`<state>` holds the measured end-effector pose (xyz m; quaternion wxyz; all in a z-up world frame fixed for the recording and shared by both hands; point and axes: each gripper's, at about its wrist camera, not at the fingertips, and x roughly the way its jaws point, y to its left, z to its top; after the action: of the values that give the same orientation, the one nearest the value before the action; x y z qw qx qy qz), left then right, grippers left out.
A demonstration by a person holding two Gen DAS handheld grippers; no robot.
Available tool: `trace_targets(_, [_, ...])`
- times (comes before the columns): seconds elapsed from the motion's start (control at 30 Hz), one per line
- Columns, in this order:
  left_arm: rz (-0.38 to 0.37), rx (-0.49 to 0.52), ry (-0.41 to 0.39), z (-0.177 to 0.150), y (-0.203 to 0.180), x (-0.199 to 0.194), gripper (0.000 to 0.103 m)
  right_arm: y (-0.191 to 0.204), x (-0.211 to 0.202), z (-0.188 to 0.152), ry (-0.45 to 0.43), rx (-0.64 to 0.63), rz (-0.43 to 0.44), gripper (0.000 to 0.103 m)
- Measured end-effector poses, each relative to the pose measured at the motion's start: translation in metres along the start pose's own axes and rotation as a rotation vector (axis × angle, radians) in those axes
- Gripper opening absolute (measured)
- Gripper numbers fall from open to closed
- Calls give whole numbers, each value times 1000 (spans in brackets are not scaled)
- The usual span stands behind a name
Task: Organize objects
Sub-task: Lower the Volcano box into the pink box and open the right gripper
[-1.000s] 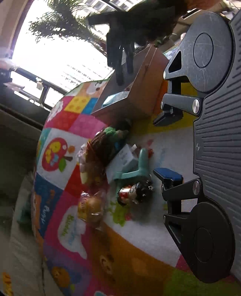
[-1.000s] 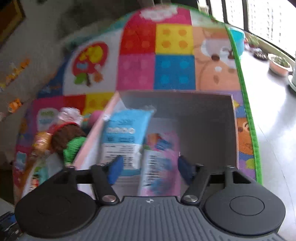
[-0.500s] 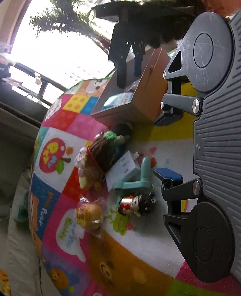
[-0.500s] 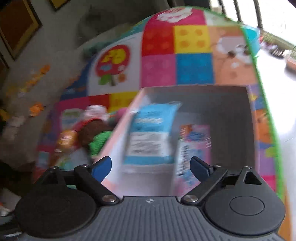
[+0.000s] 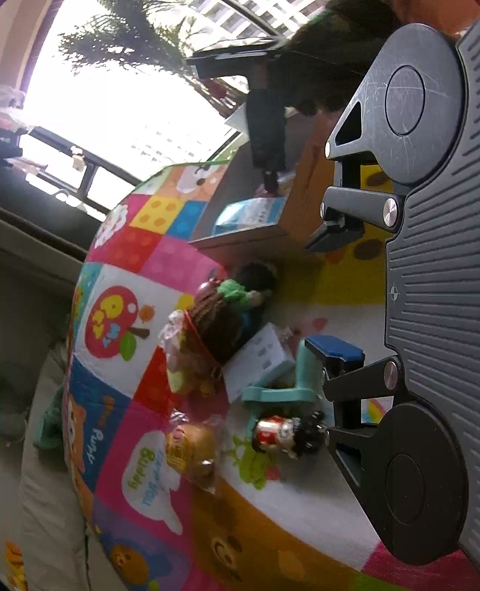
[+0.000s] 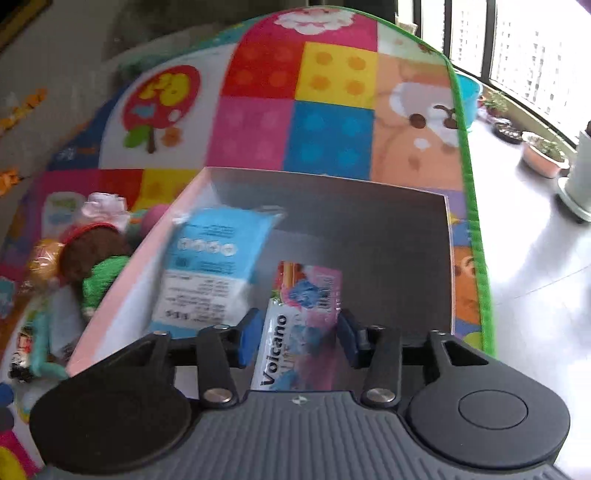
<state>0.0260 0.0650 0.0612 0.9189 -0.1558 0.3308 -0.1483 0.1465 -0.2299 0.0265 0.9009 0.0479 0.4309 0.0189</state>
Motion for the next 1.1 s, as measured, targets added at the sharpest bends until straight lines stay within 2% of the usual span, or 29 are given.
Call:
trace_targets(0.13, [-9, 7, 14, -11, 9, -3, 54, 3, -14, -4, -37, -52, -31, 40])
trace_targets(0.3, [-41, -37, 23, -19, 19, 1, 54, -11, -11, 3, 31, 24, 9, 41])
trace_targets(0.47, [-55, -50, 25, -22, 26, 0, 54, 7, 3, 5, 35, -62, -115, 41])
trace_targets(0.57, [-55, -44, 16, -24, 30, -6, 54, 7, -7, 14, 20, -63, -96, 41])
trace_targets(0.67, [-66, -52, 7, -24, 33, -9, 54, 15, -20, 19, -26, -171, -188, 41])
trace_targets(0.8, [-102, -59, -11, -23, 31, -13, 54, 21, -6, 16, 56, -316, -295, 41])
trace_targets(0.87, [-104, -53, -10, -22, 30, -13, 54, 23, 3, 10, 68, -377, -350, 40])
trace_targets(0.93, [-92, -52, -7, -22, 32, -12, 54, 25, 4, 7, 83, -376, -322, 34])
trace_targets(0.97, [-84, -54, -6, -21, 33, -12, 54, 27, 3, 7, 92, -370, -294, 23])
trace_targets(1.0, [-75, -57, -5, -20, 34, -12, 54, 29, 0, 7, 95, -365, -253, 19])
trace_targets(1.1, [-45, -54, -5, -14, 32, -10, 54, 31, -7, 7, 92, -347, -167, 19])
